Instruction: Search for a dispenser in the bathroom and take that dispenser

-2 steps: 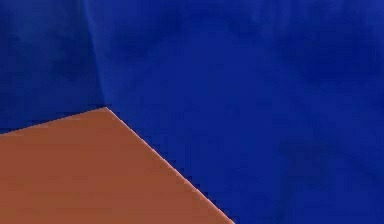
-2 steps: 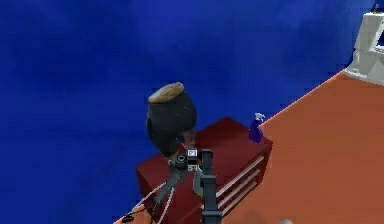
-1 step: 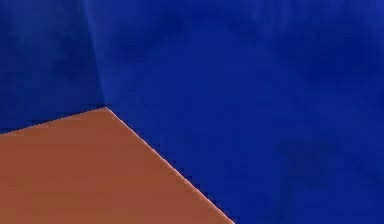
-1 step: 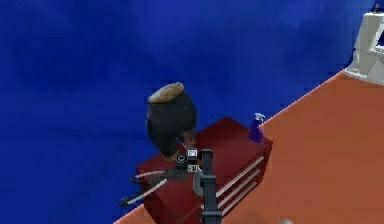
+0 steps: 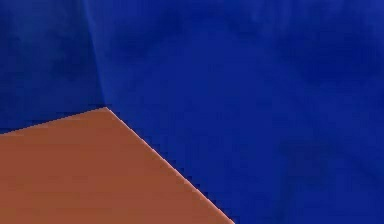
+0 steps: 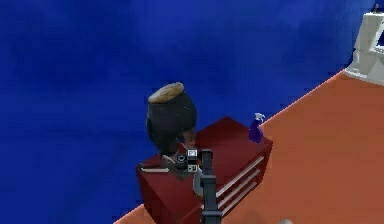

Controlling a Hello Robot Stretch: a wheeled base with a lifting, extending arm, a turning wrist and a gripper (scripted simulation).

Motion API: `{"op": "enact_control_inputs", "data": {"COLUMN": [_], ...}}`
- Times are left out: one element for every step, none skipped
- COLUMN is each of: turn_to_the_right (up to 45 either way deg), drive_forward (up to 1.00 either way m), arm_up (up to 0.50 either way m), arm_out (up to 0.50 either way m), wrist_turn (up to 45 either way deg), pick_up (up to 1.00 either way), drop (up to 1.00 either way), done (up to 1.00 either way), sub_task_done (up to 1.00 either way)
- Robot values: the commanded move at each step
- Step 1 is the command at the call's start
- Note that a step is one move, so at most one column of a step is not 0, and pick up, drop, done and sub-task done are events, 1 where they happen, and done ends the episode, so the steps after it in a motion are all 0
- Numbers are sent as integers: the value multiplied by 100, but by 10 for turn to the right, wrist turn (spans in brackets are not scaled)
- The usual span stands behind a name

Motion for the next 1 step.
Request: {"op": "enact_control_inputs", "data": {"turn_to_the_right": [0], "drive_forward": [0], "arm_up": [0], "arm_out": [0], "wrist_turn": [450], "pick_up": [0], "drop": [0], "done": [0], "sub_task_done": [0]}}
